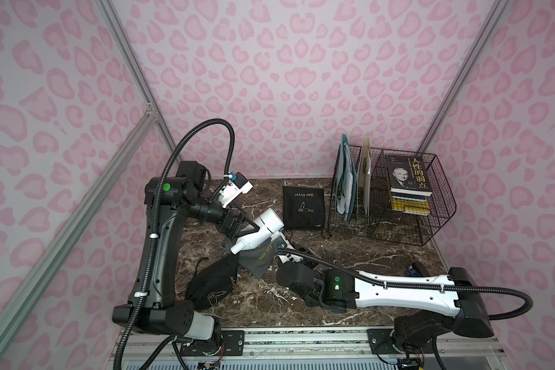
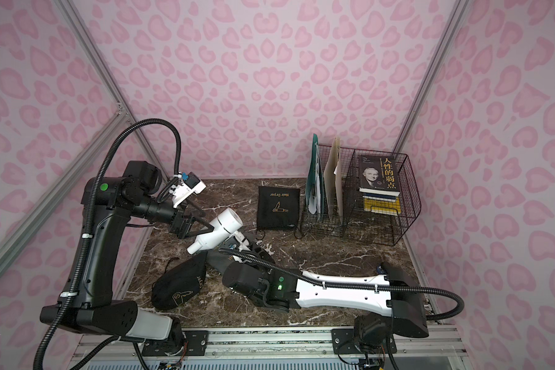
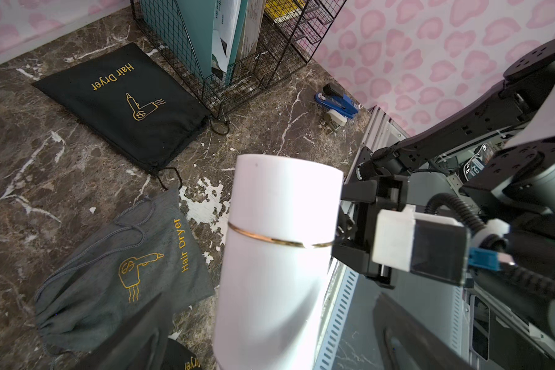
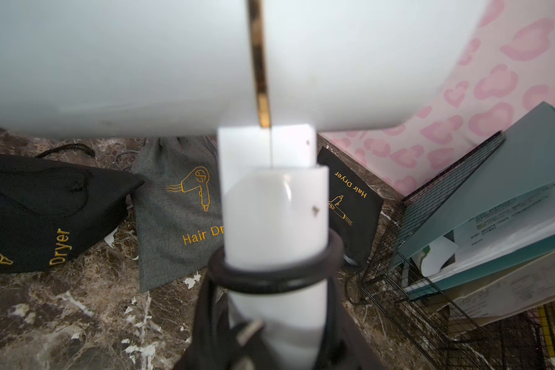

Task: Pack away hair dryers
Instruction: Pick up the hair dryer from the center of the board.

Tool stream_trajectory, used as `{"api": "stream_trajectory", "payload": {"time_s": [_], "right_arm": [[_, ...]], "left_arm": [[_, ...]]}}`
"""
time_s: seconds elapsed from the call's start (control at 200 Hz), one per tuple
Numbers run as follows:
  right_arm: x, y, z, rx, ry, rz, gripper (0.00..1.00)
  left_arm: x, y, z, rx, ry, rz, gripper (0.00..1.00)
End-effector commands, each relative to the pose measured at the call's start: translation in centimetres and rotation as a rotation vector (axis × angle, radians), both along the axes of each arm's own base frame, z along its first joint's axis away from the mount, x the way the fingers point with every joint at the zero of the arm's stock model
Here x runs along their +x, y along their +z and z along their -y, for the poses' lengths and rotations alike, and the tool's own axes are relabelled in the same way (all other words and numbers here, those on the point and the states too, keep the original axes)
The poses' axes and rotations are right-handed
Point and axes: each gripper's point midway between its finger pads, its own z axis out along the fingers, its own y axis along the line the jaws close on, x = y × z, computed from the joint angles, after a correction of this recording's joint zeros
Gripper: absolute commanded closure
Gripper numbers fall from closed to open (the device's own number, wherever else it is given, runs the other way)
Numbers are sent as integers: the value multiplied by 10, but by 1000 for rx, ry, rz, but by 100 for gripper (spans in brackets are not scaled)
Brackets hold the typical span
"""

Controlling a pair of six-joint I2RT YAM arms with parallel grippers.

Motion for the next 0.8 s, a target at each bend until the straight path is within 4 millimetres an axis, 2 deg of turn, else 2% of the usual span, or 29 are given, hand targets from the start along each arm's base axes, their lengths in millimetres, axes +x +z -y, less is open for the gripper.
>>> {"api": "stream_trajectory", "payload": {"time_s": [0.0, 0.335, 0.57, 0.795], "right_arm": [[1, 15, 0, 40, -29, 59, 100], [3, 22, -4, -2, -44, 119, 100], [2, 23, -3, -6, -45, 130, 100], [-2, 32, -2, 14, -48, 152, 100]], "left_arm": [[-37, -1, 4, -34, -61, -169, 3], [-62, -22, 15, 70, -187, -176, 5], [-64, -24, 14, 80, -192, -174, 6], [-67, -27, 19, 63, -209, -204, 13]]}}
